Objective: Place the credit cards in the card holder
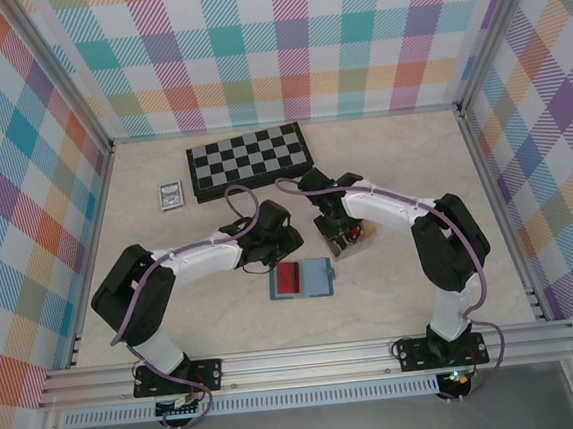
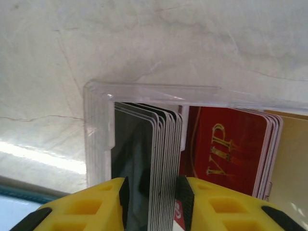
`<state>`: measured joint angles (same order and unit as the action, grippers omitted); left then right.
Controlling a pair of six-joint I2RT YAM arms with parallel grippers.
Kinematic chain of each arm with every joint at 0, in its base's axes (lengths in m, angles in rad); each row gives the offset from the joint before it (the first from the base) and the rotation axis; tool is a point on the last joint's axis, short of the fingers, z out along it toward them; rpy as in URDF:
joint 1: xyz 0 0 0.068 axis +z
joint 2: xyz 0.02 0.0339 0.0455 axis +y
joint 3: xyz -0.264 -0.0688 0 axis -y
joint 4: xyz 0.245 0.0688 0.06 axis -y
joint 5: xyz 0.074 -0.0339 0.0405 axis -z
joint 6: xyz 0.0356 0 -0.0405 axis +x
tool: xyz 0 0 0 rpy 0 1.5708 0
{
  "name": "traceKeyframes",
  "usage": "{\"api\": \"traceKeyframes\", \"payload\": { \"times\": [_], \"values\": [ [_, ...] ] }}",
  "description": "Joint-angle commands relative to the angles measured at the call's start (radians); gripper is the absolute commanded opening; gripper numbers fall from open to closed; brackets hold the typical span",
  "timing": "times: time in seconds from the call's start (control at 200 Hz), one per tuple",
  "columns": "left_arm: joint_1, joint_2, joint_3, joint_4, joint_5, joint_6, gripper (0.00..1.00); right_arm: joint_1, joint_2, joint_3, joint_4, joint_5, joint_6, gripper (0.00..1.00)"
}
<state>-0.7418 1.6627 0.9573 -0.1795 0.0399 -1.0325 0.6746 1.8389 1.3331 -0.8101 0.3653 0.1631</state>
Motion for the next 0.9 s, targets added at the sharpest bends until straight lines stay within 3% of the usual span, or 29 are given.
{"api": "traceKeyframes", "payload": {
  "times": [0.0, 0.365, 0.745, 0.805, 0.895],
  "values": [
    [0.01, -0.035, -0.012, 0.004, -0.021, -0.003, 0.52, 0.002, 0.01, 0.013, -0.014, 0.085, -0.014, 0.36],
    [0.009, -0.035, -0.017, 0.008, -0.011, -0.002, 0.52, 0.018, 0.031, 0.021, -0.023, 0.087, -0.021, 0.39],
    [0.011, -0.051, -0.031, -0.014, -0.022, 0.008, 0.52, 0.019, -0.031, 0.006, -0.027, 0.142, -0.013, 0.32],
    [0.011, -0.055, -0.032, -0.023, -0.026, 0.01, 0.52, 0.018, -0.039, 0.003, -0.027, 0.141, -0.009, 0.26],
    [0.011, -0.06, -0.036, -0.029, -0.033, 0.012, 0.52, 0.019, -0.043, 0.001, -0.027, 0.14, -0.003, 0.27]
  ]
}}
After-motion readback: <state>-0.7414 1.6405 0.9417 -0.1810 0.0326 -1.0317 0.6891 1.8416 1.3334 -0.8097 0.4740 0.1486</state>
